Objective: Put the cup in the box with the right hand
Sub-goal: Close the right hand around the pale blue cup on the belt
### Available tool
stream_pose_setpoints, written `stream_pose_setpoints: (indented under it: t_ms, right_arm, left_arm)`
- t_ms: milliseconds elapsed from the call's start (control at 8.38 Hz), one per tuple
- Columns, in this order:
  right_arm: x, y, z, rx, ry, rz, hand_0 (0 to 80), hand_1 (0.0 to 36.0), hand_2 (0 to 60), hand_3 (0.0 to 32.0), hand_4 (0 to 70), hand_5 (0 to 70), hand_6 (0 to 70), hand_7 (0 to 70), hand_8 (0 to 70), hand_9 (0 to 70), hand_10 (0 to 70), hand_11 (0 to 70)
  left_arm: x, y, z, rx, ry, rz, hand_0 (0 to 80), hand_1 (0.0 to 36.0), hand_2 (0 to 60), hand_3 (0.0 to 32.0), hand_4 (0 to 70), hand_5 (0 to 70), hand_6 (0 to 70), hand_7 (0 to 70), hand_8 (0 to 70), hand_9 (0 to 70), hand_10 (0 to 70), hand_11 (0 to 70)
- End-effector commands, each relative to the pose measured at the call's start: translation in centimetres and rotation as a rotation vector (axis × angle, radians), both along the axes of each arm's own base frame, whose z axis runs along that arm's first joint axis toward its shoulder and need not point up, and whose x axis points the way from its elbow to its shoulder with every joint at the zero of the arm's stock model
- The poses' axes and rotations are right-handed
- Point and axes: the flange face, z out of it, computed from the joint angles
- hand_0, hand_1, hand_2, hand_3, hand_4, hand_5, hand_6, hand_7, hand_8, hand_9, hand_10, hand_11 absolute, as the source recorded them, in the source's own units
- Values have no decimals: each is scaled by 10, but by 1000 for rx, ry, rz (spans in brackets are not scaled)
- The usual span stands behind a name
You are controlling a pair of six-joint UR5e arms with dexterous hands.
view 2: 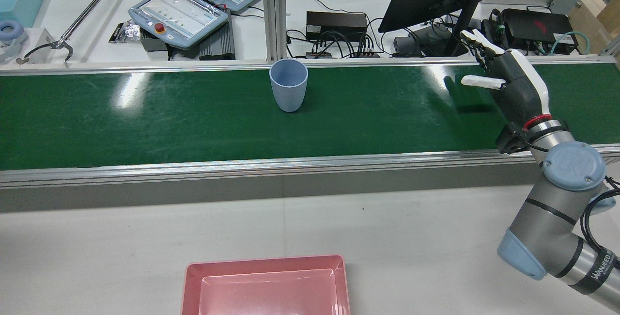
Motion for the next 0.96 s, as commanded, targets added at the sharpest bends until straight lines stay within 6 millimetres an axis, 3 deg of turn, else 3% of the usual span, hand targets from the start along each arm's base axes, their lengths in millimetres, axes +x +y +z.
stream_pose_setpoints:
  t_ms: [0,836]
  right_arm:
    - [-7,3,-2,3,-4,-15,444,91,0,0,0,35,31,78,13,2,17,36]
    - [-19,12,2,-3,1,-43,448,94,0,0,0,37,24,68,14,0,13,31]
  left_arm:
    - [0,0,-1,1,0,0,0,0,0,0,0,0,0,0,0,0,0,0]
    - [-1,0,0,1,0,-2,0,0,0,0,0,0,0,0,0,0,0,0]
